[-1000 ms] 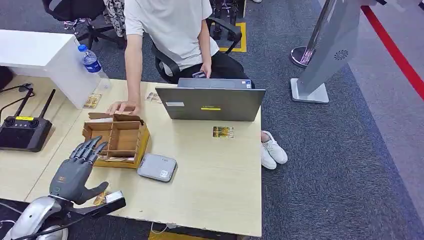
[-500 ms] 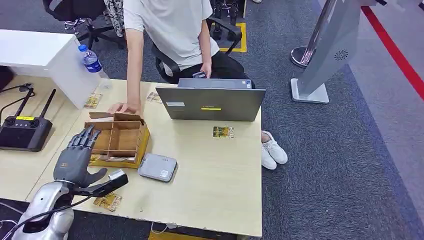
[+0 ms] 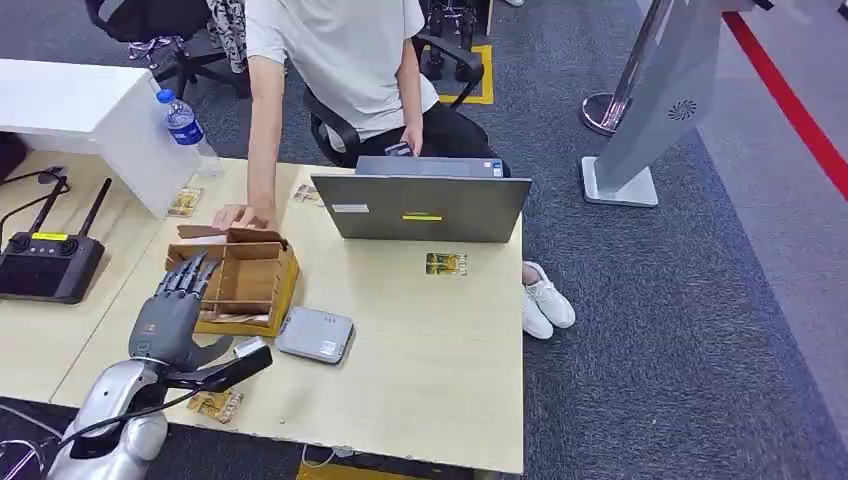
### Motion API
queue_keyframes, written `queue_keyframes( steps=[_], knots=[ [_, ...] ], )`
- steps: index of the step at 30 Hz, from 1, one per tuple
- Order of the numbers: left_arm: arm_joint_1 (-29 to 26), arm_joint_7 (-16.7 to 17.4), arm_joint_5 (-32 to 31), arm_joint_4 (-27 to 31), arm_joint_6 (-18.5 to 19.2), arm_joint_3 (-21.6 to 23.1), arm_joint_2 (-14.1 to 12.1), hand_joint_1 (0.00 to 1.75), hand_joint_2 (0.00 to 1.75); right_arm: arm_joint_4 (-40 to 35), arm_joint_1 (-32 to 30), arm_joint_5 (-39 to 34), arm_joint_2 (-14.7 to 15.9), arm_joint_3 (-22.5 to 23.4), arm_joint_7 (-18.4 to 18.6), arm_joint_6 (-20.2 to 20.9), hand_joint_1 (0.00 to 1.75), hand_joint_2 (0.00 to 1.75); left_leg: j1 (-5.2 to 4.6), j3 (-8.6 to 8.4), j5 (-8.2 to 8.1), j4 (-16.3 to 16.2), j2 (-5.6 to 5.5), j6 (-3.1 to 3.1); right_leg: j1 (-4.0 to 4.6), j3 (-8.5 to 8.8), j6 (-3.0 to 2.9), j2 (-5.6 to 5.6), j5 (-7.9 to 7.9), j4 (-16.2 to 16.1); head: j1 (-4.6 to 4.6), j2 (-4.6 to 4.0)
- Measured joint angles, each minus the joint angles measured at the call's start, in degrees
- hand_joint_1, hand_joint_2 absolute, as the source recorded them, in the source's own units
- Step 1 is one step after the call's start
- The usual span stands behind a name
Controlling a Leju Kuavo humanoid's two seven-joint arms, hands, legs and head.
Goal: Pass the card to the sensor for recognition and then transmit it.
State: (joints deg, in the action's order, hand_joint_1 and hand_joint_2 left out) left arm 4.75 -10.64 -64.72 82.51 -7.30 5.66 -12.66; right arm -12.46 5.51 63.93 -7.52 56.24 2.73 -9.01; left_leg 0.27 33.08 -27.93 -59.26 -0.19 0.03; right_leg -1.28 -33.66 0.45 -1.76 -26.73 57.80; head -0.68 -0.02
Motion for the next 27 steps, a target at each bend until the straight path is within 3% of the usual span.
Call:
queue_keyframes(
  steps=[3, 4, 7, 8, 16, 26, 27],
  knots=[
    [-0.92, -1.25, 1.27, 1.42, 0.20, 0.44, -0.28, 0.00, 1.75, 0.00, -0.01, -0.11, 0.00, 0.00, -0.28, 0.00, 0.00, 1.75, 0.00, 0.00, 0.00, 0.00, 0.00, 0.00, 0.00, 0.00, 0.00, -0.01, 0.00, 0.00, 0.00, 0.00],
    [-1.29, -1.88, 2.12, 1.94, 0.46, 0.55, -0.46, 0.00, 0.00, 0.00, -0.01, -0.24, 0.00, 0.00, -0.39, 0.00, 0.00, 1.75, 0.00, 0.00, 0.00, 0.00, 0.01, 0.00, 0.00, 0.00, 0.00, -0.01, 0.00, 0.00, 0.00, 0.00],
    [-2.81, -4.69, 5.66, 4.41, 1.25, 0.85, -1.03, 0.00, 0.00, 0.00, -0.04, -0.85, 0.00, 0.02, -0.59, 0.00, 0.00, 1.75, 0.00, 0.00, 0.00, 0.00, 0.01, 0.00, 0.00, 0.00, 0.00, -0.01, 0.00, 0.00, 0.00, 0.00],
    [-3.39, -5.65, 6.48, 5.36, 1.25, 1.12, -1.36, 0.00, 1.75, 0.00, -0.05, -0.85, 0.00, 0.02, -0.68, 0.00, 0.00, 1.75, 0.00, 0.00, 0.00, 0.00, 0.00, 0.00, 0.00, 0.00, 0.00, 0.00, 0.00, 0.00, 0.00, 0.00],
    [-6.80, -8.00, 7.65, 13.97, 0.50, 2.19, -3.04, 0.00, 1.75, 0.00, -0.22, -1.03, 0.00, 0.07, -1.20, 0.00, 0.00, 1.75, 0.00, 0.00, 0.00, 0.00, 0.01, 0.00, 0.00, -0.01, 0.00, 0.01, -0.01, 0.00, 0.00, 0.00],
    [-7.96, -7.72, 7.11, 17.51, -0.55, 2.43, -4.26, 0.00, 1.75, 0.00, -0.29, -0.98, 0.00, 0.11, -1.18, 0.00, 0.00, 1.75, 0.00, -0.01, 0.00, 0.00, 0.00, 0.00, 0.00, 0.01, 0.00, 0.01, 0.00, 0.00, -0.02, 0.00],
    [-8.04, -7.41, 6.95, 17.51, -0.68, 2.43, -4.33, 0.00, 0.00, 0.00, -0.30, -0.96, 0.00, 0.11, -1.18, 0.00, 0.00, 1.75, 0.00, -0.01, 0.00, 0.00, 0.00, 0.00, 0.00, 0.01, 0.00, 0.01, 0.00, 0.00, 0.02, 0.00]
  ],
)
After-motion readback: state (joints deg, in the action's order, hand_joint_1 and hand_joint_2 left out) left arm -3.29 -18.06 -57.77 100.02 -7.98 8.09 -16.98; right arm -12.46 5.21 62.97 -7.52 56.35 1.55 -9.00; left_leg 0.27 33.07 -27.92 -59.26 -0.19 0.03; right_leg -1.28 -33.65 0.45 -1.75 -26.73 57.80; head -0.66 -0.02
